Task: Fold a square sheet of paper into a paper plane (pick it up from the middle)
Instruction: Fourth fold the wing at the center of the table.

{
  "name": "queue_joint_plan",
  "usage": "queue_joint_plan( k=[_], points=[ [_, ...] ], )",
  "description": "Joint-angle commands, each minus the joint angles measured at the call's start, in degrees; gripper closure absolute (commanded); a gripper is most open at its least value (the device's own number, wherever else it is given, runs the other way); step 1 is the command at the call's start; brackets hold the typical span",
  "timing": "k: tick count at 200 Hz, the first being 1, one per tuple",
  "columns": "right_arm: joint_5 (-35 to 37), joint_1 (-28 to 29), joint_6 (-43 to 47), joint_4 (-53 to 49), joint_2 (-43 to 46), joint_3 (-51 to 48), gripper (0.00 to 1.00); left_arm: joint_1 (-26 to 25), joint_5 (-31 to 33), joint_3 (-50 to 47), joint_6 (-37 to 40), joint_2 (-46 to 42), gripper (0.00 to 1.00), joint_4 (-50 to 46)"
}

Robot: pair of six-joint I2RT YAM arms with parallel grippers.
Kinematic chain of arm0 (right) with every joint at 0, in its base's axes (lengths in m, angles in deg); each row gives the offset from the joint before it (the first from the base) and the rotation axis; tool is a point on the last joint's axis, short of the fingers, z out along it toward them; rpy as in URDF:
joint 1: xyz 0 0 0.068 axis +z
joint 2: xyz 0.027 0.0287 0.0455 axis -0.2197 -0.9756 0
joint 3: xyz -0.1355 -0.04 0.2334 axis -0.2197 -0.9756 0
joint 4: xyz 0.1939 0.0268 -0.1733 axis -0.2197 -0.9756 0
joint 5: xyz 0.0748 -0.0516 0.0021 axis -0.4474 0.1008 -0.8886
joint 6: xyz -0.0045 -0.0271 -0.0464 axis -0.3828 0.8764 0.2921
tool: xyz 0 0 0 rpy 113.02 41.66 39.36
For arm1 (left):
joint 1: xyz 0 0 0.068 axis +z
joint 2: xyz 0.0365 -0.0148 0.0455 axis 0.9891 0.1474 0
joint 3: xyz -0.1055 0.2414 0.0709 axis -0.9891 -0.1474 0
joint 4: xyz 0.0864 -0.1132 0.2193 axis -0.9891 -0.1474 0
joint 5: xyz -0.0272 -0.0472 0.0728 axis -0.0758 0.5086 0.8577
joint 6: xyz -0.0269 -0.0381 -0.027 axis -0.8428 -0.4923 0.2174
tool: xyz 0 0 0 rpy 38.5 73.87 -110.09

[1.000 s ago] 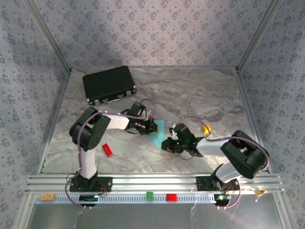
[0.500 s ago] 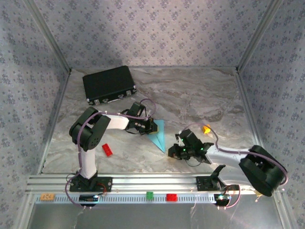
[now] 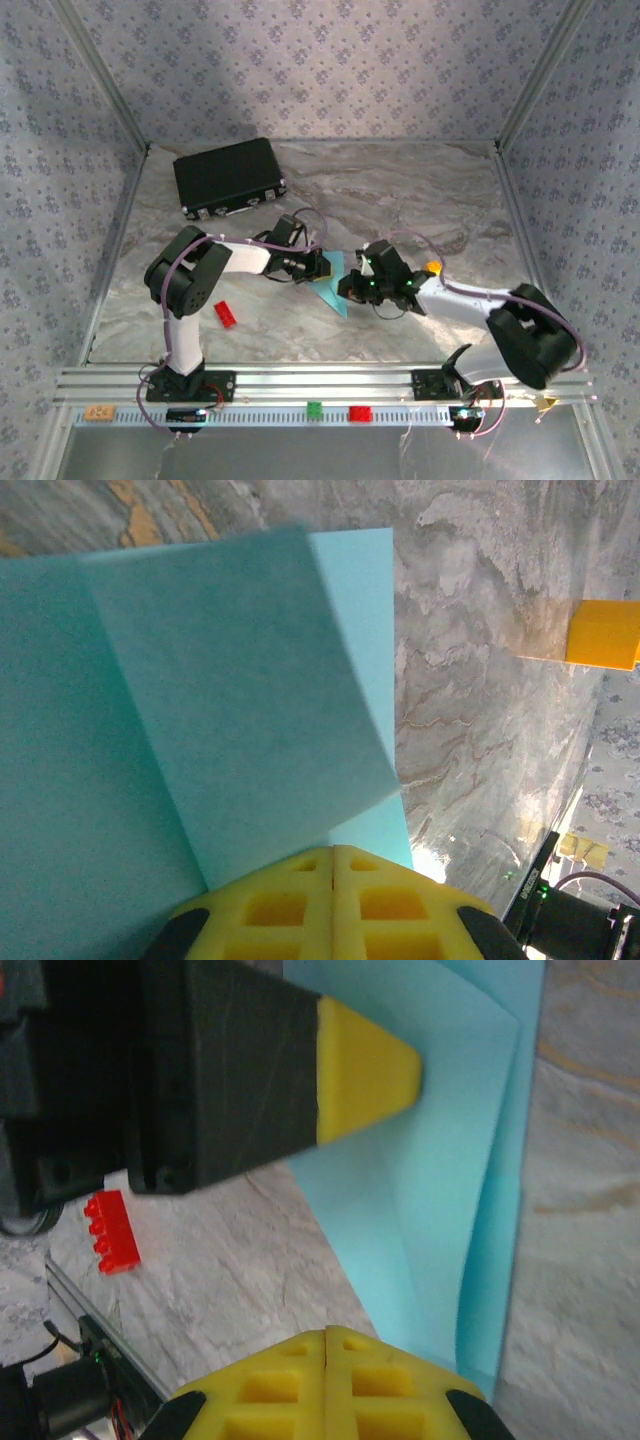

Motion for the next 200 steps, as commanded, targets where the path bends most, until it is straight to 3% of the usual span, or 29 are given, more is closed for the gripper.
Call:
queue_joint_plan(
  k=[1,70,151,200],
  points=[
    [1.59,0.08,-0.74,0.59,-4.18,3.48,0.95,-0.57,3.61,-1.73,-0.01,0.72,0.94,-3.38],
    [2.2,0.09,-1.41,1.3,-13.53,8.35,0.95,-0.64,3.35,-1.43,0.47,0.92,0.94,-3.35],
    [-0.45,-1.74,-4.35,9.96,-14.57,-5.17,0.97,0.23,2.24,0.22,1.85,-1.45,0.92,-4.16],
    [-6.02,-3.23,-0.48,11.57,-13.64,-6.16,0.99,-0.24,1.15,0.47,3.09,-7.35,0.88,-5.46]
  ],
)
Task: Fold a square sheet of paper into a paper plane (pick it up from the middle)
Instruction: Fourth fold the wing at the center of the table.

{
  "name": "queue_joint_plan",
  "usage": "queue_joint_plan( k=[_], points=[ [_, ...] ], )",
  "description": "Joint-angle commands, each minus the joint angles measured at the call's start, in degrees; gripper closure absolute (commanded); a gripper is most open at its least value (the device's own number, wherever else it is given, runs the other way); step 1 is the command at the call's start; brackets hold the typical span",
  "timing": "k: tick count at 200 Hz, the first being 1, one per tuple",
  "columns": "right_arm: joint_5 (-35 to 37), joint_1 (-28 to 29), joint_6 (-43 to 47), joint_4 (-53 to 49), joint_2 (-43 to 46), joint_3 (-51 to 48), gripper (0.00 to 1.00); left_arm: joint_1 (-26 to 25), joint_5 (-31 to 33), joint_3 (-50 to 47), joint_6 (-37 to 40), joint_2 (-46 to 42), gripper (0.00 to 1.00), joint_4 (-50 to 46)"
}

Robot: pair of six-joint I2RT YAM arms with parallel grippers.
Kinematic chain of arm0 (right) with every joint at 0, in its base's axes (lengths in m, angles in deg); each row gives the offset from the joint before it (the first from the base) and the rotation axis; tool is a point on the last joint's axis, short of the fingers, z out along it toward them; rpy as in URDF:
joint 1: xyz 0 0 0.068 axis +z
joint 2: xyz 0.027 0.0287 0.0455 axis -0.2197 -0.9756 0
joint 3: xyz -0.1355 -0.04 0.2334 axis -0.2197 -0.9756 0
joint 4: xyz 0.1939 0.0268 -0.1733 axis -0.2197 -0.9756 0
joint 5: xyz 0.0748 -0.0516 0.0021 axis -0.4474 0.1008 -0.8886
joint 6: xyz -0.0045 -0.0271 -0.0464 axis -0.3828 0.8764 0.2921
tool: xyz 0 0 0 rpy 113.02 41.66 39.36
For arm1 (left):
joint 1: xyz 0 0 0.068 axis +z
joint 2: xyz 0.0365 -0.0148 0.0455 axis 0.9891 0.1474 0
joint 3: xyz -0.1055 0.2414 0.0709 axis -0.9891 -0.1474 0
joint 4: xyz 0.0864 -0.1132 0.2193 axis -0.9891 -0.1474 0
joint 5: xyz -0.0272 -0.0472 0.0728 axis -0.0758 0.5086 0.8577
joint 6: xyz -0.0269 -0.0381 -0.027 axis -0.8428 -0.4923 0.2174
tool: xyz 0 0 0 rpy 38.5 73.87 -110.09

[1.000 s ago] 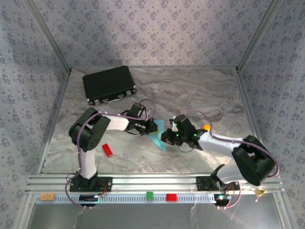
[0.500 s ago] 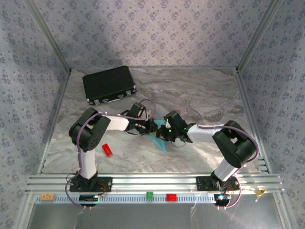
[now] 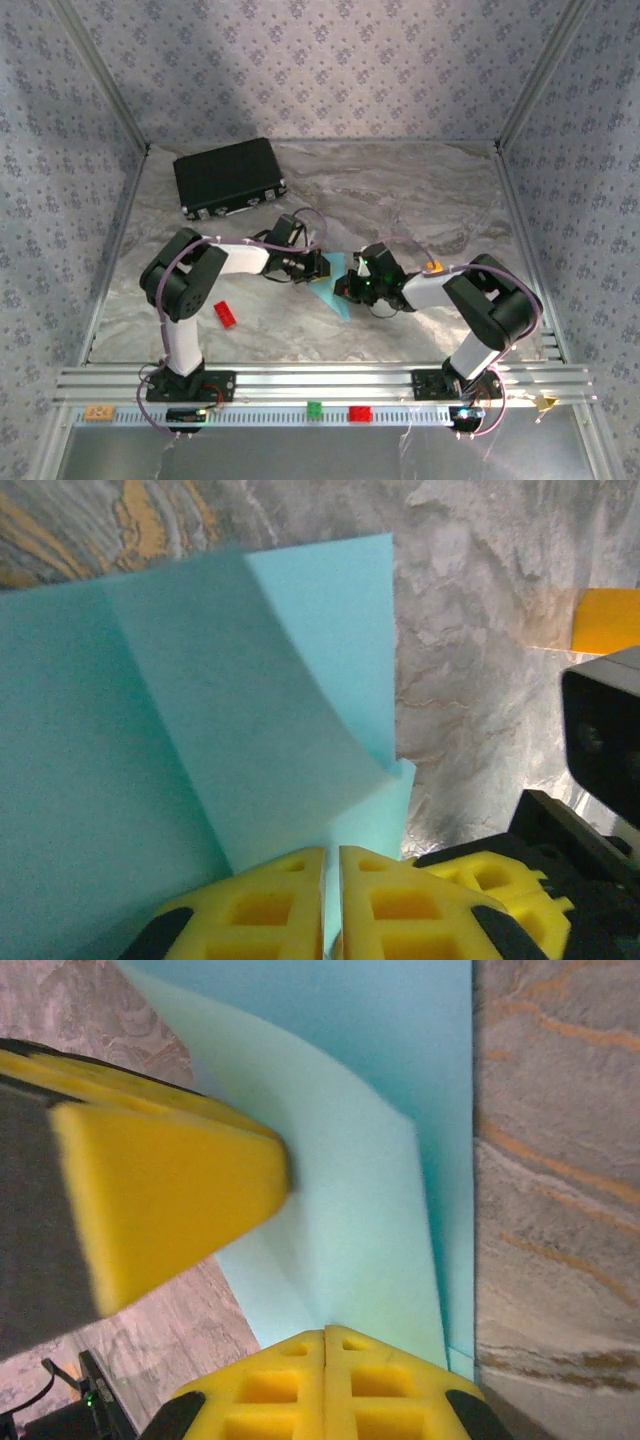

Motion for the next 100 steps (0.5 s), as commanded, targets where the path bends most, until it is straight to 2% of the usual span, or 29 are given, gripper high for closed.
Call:
queue_joint_plan(
  k=[1,27,54,100],
  points=[
    [-1.89,-0.53,2.42,-6.32,-0.4,-2.53,0.99,-0.05,0.24,0.41,1.72,-4.45,0.88,-1.87],
    [-3.13,-1.18,3.54,-6.38,0.04,-2.8,0.99,-1.37,-1.41,0.35,1.1,-4.28,0.94,-2.39],
    [-3.41,-1.62,3.91,-6.54,-0.15,-2.67,1.0,-2.77,-1.14,0.68,0.6,-1.73,0.96,-3.02],
    [-3.61,-1.61,3.86,-6.23,-0.77,-2.99,1.0,-2.21,0.69,1.39,-0.36,3.09,0.97,-1.75]
  ],
)
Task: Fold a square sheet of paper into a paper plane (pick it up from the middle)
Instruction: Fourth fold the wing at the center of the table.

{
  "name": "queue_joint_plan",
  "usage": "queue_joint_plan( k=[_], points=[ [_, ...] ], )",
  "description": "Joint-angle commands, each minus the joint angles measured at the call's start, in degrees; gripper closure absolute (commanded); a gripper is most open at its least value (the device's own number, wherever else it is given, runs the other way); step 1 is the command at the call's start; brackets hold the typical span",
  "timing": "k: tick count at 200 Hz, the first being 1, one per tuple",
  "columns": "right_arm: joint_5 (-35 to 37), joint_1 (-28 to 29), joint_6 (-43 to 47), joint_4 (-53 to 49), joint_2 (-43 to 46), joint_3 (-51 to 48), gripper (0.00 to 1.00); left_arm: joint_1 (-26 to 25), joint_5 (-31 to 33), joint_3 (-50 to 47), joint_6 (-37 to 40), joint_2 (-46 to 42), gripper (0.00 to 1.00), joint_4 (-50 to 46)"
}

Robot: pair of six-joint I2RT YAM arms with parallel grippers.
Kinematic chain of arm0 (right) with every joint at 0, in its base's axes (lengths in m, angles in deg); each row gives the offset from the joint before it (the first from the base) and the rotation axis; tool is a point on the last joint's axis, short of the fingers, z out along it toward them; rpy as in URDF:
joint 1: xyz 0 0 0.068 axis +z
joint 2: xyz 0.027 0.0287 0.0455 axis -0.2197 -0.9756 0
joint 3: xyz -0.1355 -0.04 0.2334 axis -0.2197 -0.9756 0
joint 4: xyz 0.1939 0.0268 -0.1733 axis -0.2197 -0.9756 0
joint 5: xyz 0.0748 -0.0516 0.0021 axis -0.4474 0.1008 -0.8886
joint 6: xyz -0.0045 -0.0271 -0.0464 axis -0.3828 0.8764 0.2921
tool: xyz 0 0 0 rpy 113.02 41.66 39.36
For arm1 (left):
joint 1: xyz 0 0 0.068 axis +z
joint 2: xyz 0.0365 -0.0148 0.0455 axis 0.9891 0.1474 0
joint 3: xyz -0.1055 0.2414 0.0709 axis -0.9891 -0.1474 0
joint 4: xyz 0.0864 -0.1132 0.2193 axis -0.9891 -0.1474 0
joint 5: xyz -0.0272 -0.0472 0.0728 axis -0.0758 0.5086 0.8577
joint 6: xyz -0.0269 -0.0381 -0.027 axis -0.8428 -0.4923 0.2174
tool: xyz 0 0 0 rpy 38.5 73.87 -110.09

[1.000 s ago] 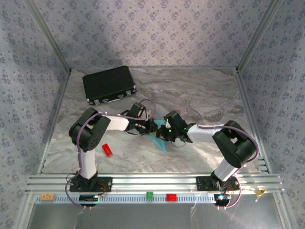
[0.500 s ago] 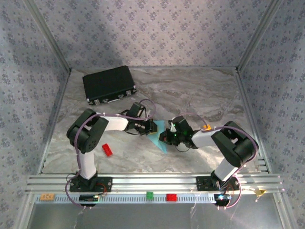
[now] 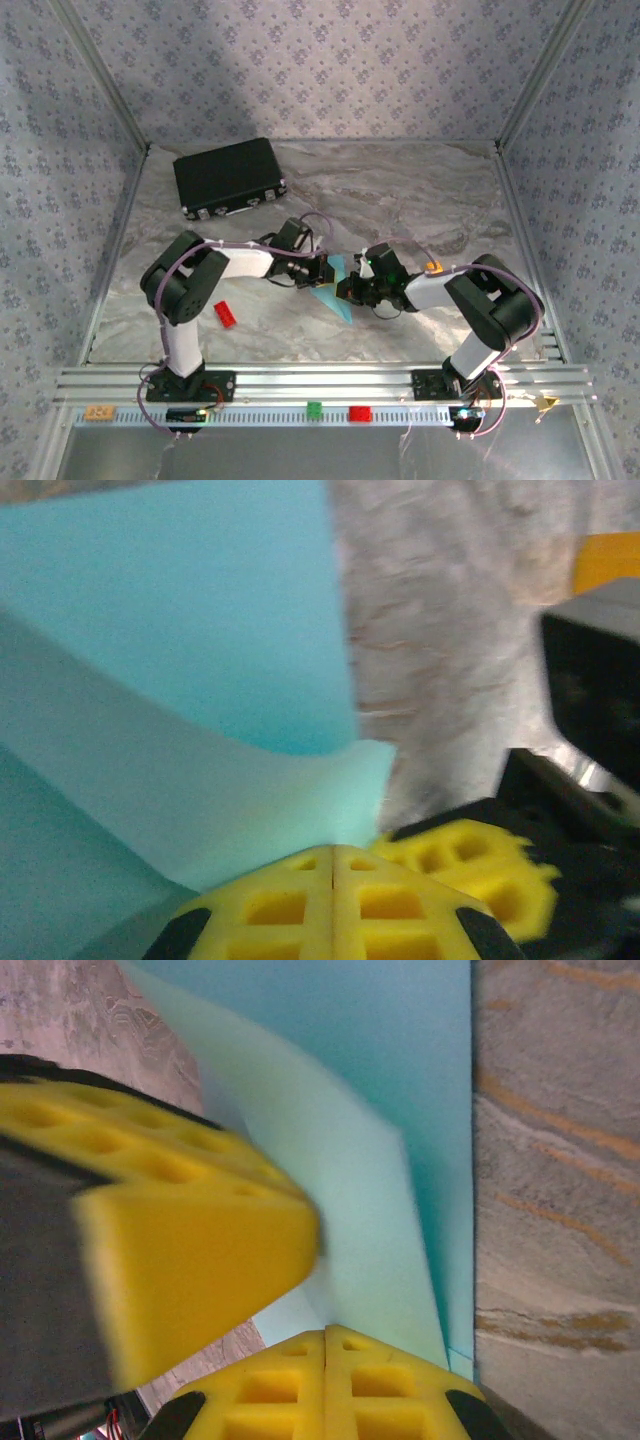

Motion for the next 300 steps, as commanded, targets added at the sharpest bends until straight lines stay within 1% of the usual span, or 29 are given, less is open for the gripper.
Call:
queue_joint_plan(
  k=[1,29,94,172,189,217,237,270,300],
  points=[
    [0.18,-0.29,1.36,-6.06,-1.06,-2.13,1.0,0.56,1.04,1.47,-0.52,2.2,0.96,-0.74],
    [0.75,-0.24,1.96,-7.47,-1.4,-2.77,1.0,2.53,3.16,1.66,-0.28,2.41,0.97,-2.19],
    [0.53,-0.21,2.83,-7.67,-1.06,-4.15,1.0,7.44,4.3,5.74,1.51,3.84,0.97,-6.13],
    [-0.5,-0.33,4.62,-9.42,0.09,-3.88,1.0,10.72,8.56,12.7,3.35,5.35,0.98,-14.27],
    [-0.83,-0.46,4.89,-9.42,0.0,-3.71,1.0,10.51,8.71,12.51,3.25,3.67,0.98,-14.86],
    [-0.78,-0.48,5.06,-9.85,-0.22,-3.36,1.0,9.17,9.1,10.13,3.62,-2.09,0.96,-13.73],
    [-0.73,-0.57,5.06,-10.17,-0.11,-3.1,1.0,7.43,6.57,8.58,4.64,-4.4,0.93,-11.83],
    [-0.35,-0.82,5.2,-10.74,0.19,-3.01,1.0,4.08,1.62,6.11,3.42,-3.04,0.93,-7.12],
    [-0.15,-0.85,5.13,-10.87,0.45,-3.09,1.0,3.61,-0.63,4.44,0.64,0.46,0.94,-2.57]
  ],
)
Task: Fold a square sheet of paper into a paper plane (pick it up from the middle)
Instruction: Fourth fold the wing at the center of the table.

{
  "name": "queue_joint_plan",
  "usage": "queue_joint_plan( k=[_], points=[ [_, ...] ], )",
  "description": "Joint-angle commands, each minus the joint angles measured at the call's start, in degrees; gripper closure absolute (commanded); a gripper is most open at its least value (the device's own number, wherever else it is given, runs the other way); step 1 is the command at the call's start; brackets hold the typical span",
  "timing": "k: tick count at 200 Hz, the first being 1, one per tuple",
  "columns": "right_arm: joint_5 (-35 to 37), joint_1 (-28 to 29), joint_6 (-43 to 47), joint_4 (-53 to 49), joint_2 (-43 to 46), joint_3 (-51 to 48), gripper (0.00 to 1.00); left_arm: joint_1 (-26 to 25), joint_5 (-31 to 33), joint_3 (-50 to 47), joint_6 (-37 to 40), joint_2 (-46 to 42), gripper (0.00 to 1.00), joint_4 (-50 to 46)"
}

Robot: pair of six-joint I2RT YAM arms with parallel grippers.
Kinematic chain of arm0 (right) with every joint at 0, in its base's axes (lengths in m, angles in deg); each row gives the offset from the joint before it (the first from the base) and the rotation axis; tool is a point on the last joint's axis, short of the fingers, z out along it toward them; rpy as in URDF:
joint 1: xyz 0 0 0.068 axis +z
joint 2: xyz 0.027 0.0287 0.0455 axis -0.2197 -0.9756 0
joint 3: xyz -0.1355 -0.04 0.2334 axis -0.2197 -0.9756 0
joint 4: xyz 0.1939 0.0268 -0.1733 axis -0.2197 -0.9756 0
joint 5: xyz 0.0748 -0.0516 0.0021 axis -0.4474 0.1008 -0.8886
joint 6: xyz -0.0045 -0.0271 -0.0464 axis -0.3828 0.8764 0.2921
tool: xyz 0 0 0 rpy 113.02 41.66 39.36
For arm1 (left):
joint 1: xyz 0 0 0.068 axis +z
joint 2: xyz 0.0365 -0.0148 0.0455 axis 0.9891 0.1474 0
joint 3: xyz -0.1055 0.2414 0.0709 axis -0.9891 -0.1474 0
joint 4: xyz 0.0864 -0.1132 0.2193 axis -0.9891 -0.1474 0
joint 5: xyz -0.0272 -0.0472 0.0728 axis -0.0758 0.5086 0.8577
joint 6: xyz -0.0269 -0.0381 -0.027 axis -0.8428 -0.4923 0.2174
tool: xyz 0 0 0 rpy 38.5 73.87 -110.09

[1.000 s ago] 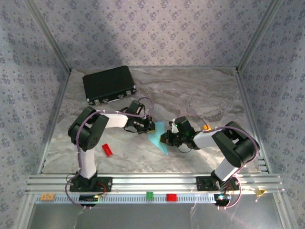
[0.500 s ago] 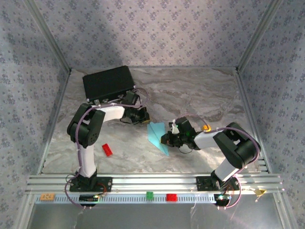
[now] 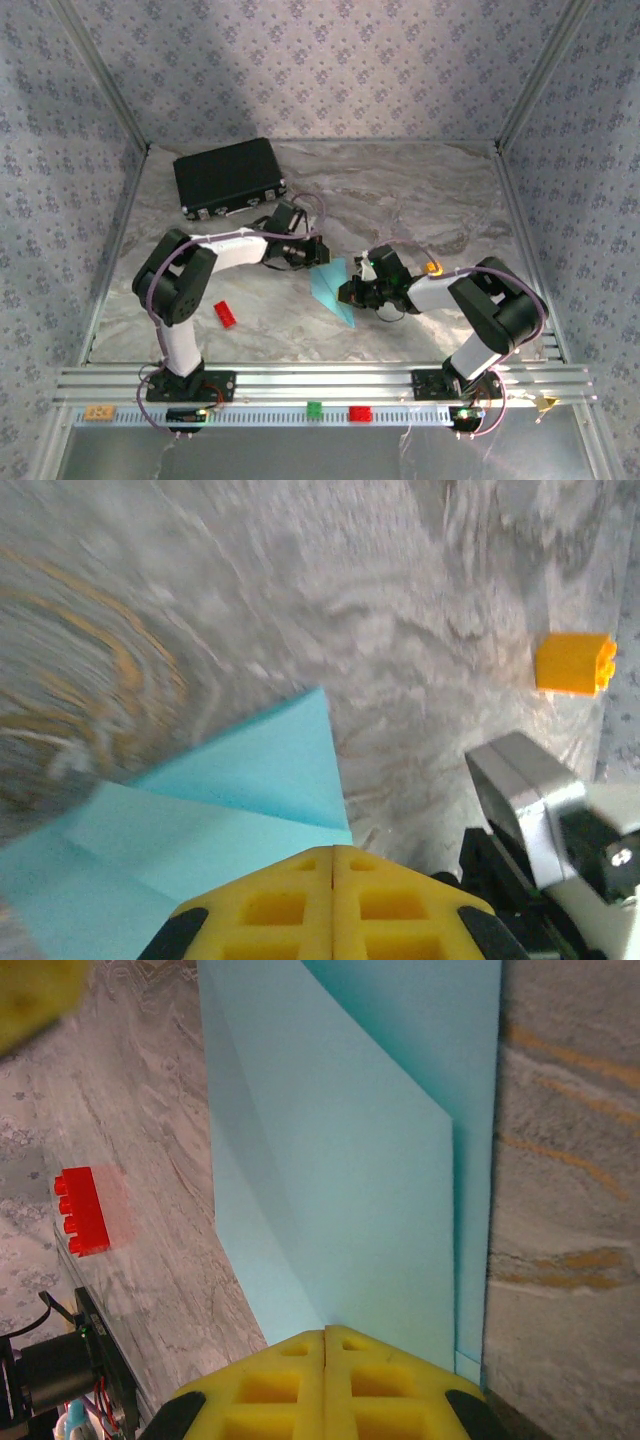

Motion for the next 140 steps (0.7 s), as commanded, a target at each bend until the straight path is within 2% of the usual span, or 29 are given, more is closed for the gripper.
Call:
queue_joint_plan(
  k=[1,42,85,140],
  points=[
    [1.79,-0.4,1.44,-9.32,-1.0,-1.71,1.0,0.13,-3.48,-1.55,-1.72,3.02,0.94,4.02],
    [1.95,-0.41,1.46,-9.18,-0.78,-2.06,1.0,1.57,-2.36,-1.5,-0.33,6.27,0.95,3.64],
    [1.77,-0.4,1.39,-8.83,-0.79,-2.42,1.0,5.93,-1.24,-0.87,1.88,8.06,0.95,2.32],
    [1.67,-0.56,1.29,-8.11,-1.15,-2.52,1.0,7.59,-1.52,0.03,0.97,5.7,0.94,2.42]
  ],
)
